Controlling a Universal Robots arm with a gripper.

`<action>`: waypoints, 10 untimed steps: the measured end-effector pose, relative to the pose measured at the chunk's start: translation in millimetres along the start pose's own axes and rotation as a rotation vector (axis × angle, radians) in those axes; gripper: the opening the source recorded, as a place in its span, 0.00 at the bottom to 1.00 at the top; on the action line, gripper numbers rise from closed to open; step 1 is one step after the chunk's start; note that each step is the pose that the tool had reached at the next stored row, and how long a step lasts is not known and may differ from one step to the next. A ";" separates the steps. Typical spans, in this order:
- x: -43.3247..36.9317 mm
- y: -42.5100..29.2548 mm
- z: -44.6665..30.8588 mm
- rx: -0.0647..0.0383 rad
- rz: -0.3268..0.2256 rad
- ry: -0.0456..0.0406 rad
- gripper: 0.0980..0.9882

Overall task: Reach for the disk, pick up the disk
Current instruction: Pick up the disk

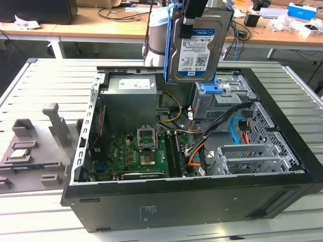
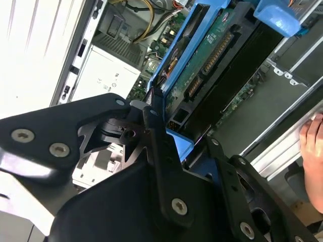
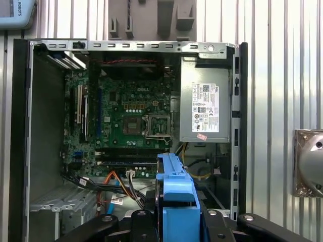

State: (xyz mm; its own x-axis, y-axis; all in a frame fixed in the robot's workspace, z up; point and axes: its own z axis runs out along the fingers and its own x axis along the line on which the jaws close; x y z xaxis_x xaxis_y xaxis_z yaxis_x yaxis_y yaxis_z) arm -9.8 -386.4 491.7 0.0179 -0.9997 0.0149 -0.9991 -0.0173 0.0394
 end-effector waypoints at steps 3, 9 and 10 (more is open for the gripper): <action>2.7 0.0 0.1 0.000 0.000 0.0000 0.30; 9.6 0.2 0.2 0.000 0.000 -0.0001 0.30; 10.4 0.2 0.2 0.000 0.000 -0.0001 0.30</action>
State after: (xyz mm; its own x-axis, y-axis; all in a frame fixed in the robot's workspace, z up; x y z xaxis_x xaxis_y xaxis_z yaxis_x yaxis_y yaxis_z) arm -9.8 -396.8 491.7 0.0179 -0.9997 0.0149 -0.9991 -0.0173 0.0393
